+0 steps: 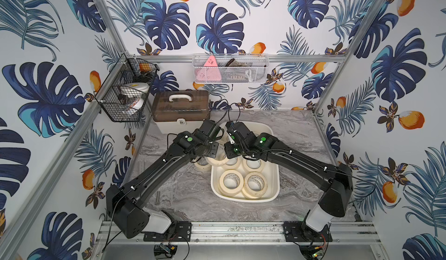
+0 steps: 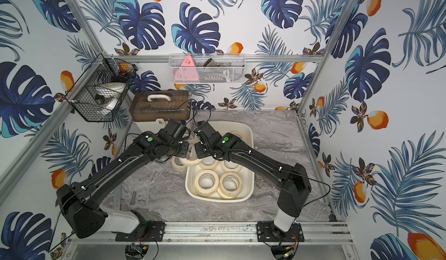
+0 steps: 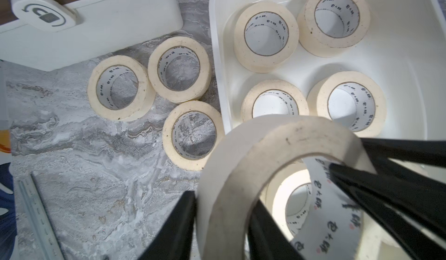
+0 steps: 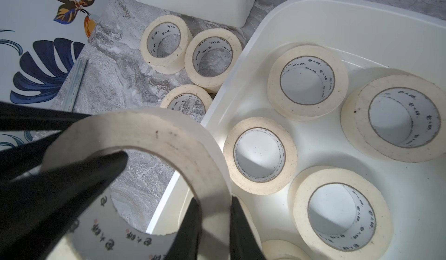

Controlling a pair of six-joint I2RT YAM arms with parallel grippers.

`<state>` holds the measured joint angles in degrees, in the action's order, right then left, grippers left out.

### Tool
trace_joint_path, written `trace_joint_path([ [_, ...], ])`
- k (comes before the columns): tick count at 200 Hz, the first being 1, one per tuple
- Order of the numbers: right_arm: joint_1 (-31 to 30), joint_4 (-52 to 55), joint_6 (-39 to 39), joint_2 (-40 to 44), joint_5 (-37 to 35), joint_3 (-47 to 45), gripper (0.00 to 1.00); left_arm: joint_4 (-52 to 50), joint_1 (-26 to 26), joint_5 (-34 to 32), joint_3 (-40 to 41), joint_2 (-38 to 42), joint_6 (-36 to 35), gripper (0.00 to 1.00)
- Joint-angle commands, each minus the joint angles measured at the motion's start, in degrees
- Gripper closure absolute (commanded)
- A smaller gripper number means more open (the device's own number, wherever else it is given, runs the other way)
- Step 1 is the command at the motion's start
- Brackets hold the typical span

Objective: Take out the art tape in the storage box
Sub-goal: Pick up the art tape from the storage box, then place the art tape at the center of the board.

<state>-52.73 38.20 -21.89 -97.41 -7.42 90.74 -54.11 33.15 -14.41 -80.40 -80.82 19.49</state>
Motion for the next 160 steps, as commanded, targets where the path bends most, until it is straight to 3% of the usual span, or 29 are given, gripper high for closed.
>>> trace_joint_path([
  [1,-0.4,-1.4,-0.3,0.1,0.0,0.6,0.91,0.5,0.1,-1.1,0.1,0.1,0.9,0.75],
  [25,-0.5,-1.4,-0.4,0.6,-0.3,0.4,0.70,0.7,0.1,-1.1,0.1,0.7,1.5,0.90],
  [41,-0.5,-1.9,-0.4,1.5,-0.1,-0.1,0.62,1.3,0.1,-1.8,0.6,1.2,2.2,1.00],
  [98,-0.5,-3.6,-0.5,7.6,1.6,-2.4,0.49,0.7,-2.9,-6.9,3.6,0.9,8.9,1.00],
  [133,-0.5,-3.0,-0.3,10.1,0.8,-3.3,0.49,3.6,-12.2,-0.6,9.0,2.8,16.2,1.00],
  [160,-0.4,-3.0,-0.3,11.6,-0.4,-4.8,0.49,4.7,-17.5,-1.8,14.0,3.7,24.6,1.00],
])
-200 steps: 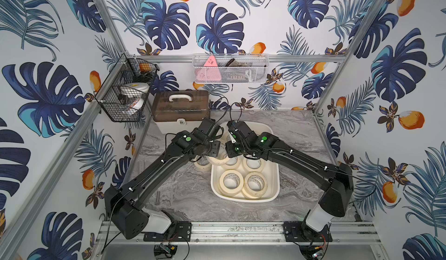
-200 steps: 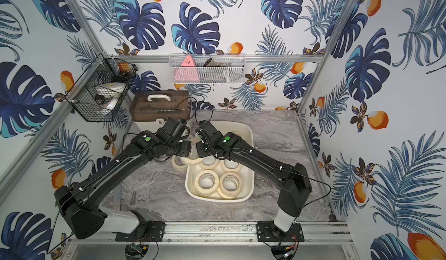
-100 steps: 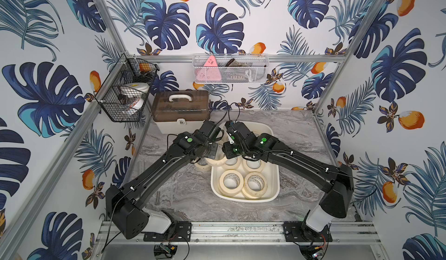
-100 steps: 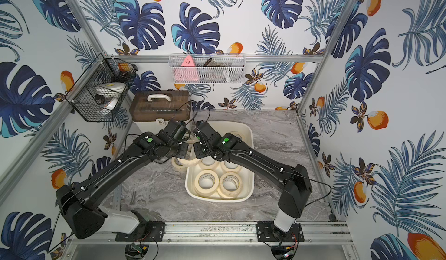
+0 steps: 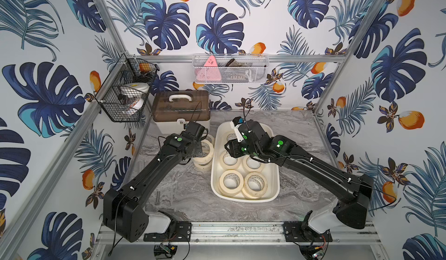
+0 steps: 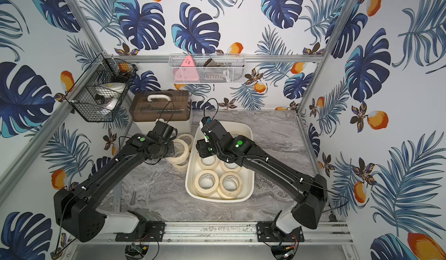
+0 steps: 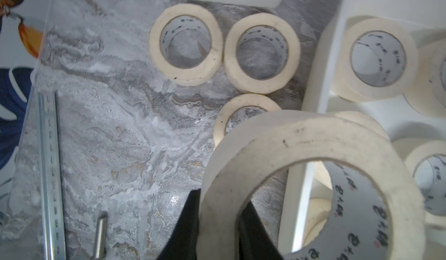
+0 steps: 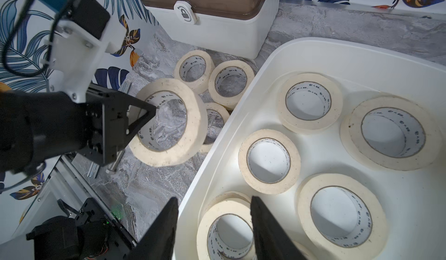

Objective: Take out the art tape in the storage box
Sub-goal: Place the art tape at the center of the board.

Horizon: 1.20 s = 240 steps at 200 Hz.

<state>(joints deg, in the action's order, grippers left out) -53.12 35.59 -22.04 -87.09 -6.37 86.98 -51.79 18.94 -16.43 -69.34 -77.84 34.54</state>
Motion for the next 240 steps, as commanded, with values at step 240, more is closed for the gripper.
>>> trace_joint_path([
  [240,1.8,0.3,-0.7,4.8,-4.5,-8.2,0.46,23.6,-15.2,-5.4,20.7,-11.5,27.6,1.00],
])
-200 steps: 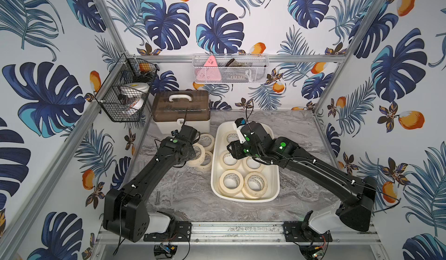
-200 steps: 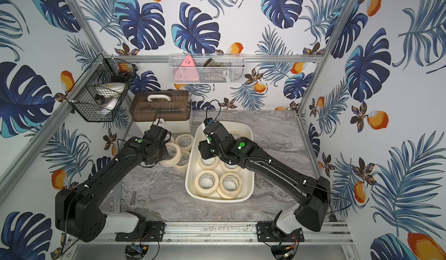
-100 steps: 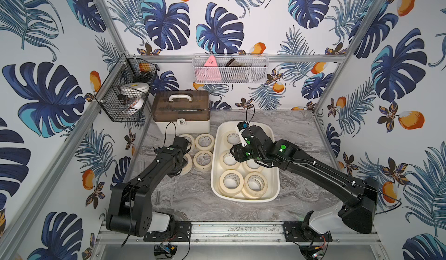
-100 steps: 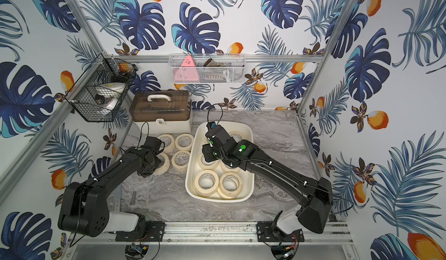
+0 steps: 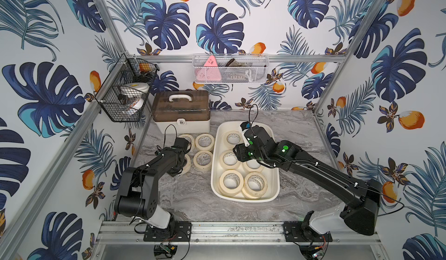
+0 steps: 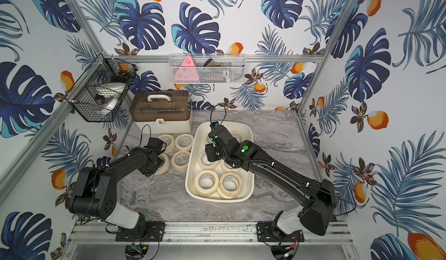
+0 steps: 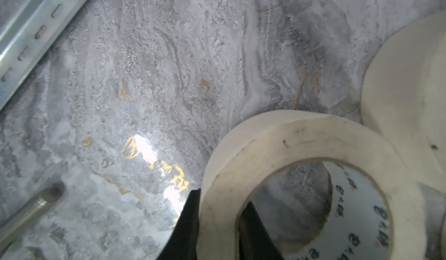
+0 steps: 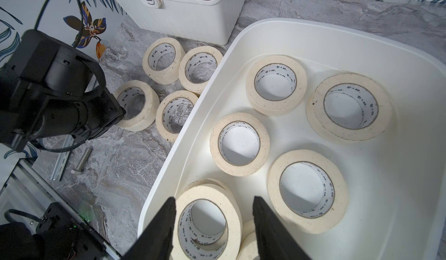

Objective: Take out the art tape in the storage box
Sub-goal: Place the art tape at the center of the board.

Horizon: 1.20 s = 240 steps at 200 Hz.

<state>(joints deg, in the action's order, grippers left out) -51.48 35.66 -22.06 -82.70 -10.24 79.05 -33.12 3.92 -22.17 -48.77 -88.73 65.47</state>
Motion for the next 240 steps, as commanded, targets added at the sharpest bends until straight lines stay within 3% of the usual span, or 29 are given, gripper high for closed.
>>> trace_joint_path([
  [1,0.1,0.2,-0.7,0.4,-0.6,-0.3,0.46,5.1,-0.1,0.4,0.2,-0.6,-3.5,1.00],
  [80,0.7,0.5,-0.7,1.0,-0.9,-0.9,0.45,7.5,-0.2,3.1,-2.4,-5.1,-6.4,1.00],
  [125,1.0,0.4,-1.0,2.1,-0.9,-1.9,0.42,5.9,-0.2,1.2,-2.6,-3.5,-6.3,0.65],
  [155,1.1,0.7,-0.8,2.2,-0.7,-1.5,0.41,0.4,-0.2,1.3,-5.7,-2.0,-6.1,0.23],
  [166,1.3,0.9,-0.7,2.3,-0.7,-1.4,0.41,-1.5,-0.2,0.7,-6.7,-0.9,-5.7,0.13],
  [213,1.6,1.1,-0.8,3.2,-0.7,-1.8,0.40,-5.9,-0.2,-0.3,-9.3,4.8,-8.0,0.04],
  [240,1.8,1.8,-0.5,3.3,-0.4,-1.8,0.40,-6.7,-0.2,4.6,-10.2,8.9,-12.9,0.01],
])
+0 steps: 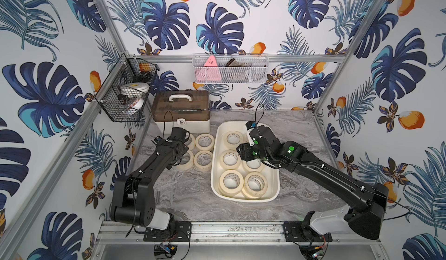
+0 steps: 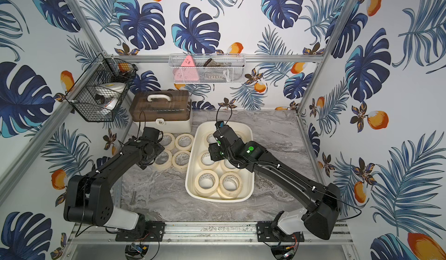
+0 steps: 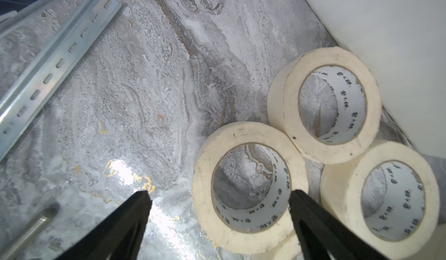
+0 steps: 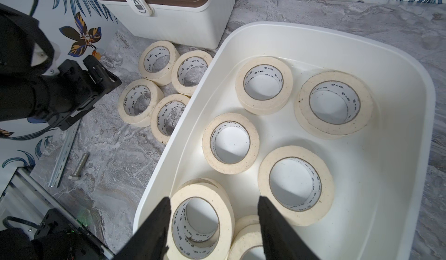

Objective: Take out the art tape in the storage box
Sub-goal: Place the art tape at the center of the board.

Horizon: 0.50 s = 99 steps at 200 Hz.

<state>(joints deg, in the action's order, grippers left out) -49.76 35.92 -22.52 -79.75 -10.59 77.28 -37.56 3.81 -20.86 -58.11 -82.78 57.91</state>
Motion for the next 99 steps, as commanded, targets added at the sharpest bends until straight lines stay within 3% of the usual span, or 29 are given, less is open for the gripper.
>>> trace_joint_path([
  [1,0.1,1.6,-0.1,0.4,-0.1,0.0,0.40,-2.3,-0.1,3.4,-0.8,3.2,-5.5,0.01],
  [58,0.7,3.3,2.6,0.9,-0.3,-1.6,0.39,-4.8,0.0,16.1,-3.0,11.1,-16.1,0.01],
  [99,1.6,1.4,2.9,0.5,3.8,-6.1,0.39,-4.9,1.7,22.5,-2.8,18.0,-23.3,0.01],
])
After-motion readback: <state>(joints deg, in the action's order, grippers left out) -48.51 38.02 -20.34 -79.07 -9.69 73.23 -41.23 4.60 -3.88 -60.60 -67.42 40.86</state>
